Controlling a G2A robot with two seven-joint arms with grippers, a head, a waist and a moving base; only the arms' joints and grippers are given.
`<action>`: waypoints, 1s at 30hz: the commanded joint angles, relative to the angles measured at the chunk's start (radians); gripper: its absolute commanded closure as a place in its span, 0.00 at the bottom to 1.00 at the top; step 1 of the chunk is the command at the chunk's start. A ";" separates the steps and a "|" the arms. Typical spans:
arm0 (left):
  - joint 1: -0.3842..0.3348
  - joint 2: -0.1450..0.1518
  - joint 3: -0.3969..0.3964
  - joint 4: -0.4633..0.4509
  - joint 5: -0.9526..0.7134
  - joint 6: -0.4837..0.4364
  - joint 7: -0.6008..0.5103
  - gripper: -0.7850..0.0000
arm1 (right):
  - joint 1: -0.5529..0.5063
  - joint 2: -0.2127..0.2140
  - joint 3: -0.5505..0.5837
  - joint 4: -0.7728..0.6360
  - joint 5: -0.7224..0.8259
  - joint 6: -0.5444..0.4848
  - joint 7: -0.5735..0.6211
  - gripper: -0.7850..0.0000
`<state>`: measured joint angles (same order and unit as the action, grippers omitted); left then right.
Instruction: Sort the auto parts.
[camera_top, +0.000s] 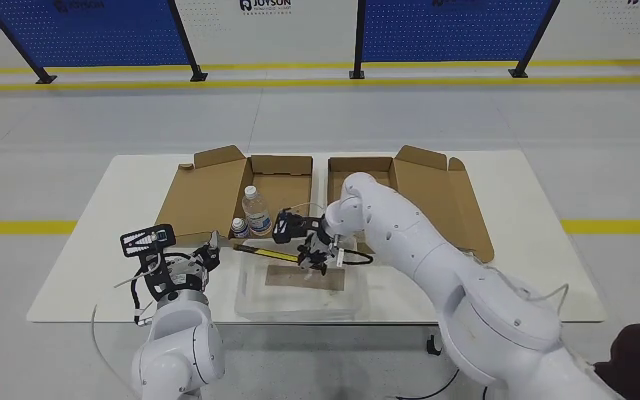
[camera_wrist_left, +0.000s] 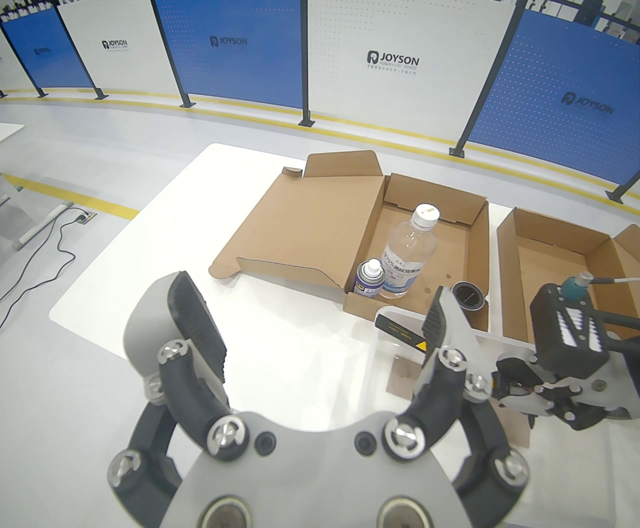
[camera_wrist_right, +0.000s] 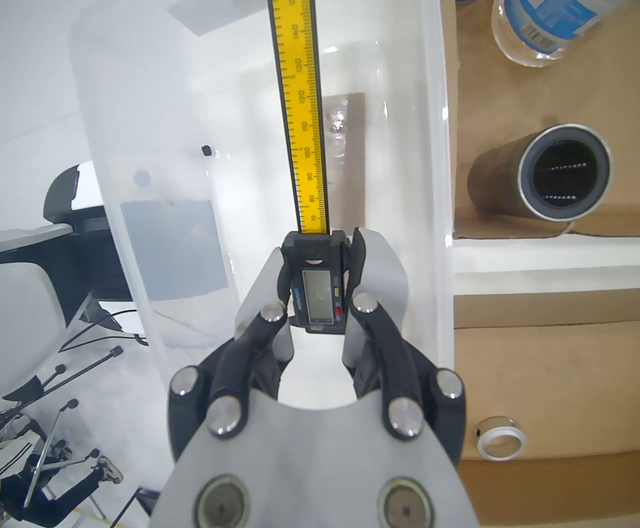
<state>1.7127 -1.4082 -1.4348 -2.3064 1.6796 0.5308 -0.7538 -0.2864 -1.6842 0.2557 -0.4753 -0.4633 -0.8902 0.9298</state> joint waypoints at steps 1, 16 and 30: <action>0.000 0.000 0.000 0.000 0.000 0.000 0.000 0.00 | -0.005 0.020 0.009 -0.035 0.007 0.011 0.011 1.00; 0.000 0.000 0.000 0.000 0.000 0.000 0.000 0.00 | -0.159 0.246 0.229 -0.486 0.057 0.165 0.038 1.00; 0.000 0.000 0.000 0.000 0.000 0.000 0.000 0.00 | -0.484 0.431 0.576 -0.853 0.146 0.318 0.041 1.00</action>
<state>1.7127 -1.4082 -1.4348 -2.3064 1.6796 0.5308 -0.7538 -0.7509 -1.2600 0.8114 -1.3133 -0.3267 -0.5716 0.9754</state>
